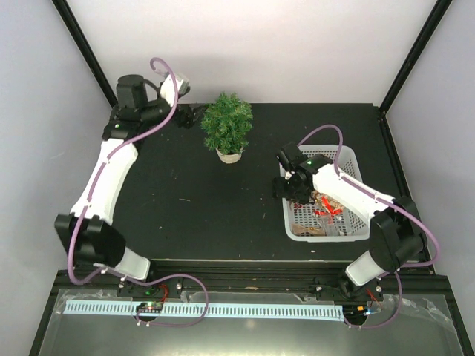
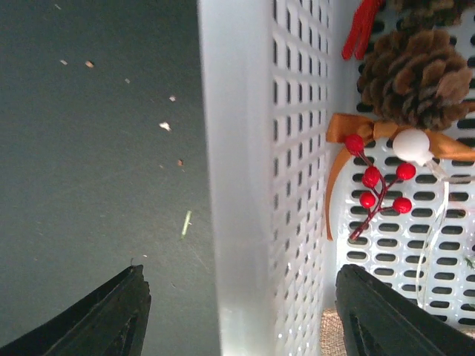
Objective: Decorate the small christmas tree
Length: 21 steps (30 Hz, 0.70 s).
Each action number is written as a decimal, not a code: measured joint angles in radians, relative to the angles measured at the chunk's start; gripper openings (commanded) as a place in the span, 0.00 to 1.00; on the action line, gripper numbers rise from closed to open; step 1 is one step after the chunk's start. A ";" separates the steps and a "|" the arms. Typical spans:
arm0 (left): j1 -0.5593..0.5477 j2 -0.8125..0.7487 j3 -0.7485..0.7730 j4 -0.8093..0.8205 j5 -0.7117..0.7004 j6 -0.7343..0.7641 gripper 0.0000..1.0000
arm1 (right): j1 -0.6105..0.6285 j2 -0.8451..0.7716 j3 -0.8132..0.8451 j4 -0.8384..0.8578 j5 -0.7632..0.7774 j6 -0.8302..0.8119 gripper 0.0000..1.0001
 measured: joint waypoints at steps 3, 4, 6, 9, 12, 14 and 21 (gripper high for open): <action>0.000 0.117 0.090 0.055 0.051 -0.014 0.76 | 0.000 0.000 0.041 -0.017 0.009 0.004 0.70; -0.001 0.158 0.119 0.072 0.071 -0.018 0.74 | 0.000 0.000 0.056 -0.020 0.014 0.005 0.70; -0.001 0.215 0.154 0.090 0.100 -0.024 0.64 | 0.000 0.000 0.076 -0.027 0.021 0.005 0.70; -0.006 0.307 0.228 0.114 0.137 -0.043 0.55 | 0.000 -0.006 0.080 -0.041 0.033 0.009 0.70; -0.011 0.366 0.267 0.137 0.161 -0.056 0.53 | 0.000 -0.021 0.075 -0.049 0.038 0.014 0.70; -0.014 0.388 0.272 0.146 0.175 -0.058 0.52 | 0.000 -0.037 0.067 -0.054 0.040 0.019 0.70; -0.039 0.417 0.283 0.147 0.205 -0.041 0.54 | 0.000 -0.095 0.023 -0.064 0.043 0.031 0.70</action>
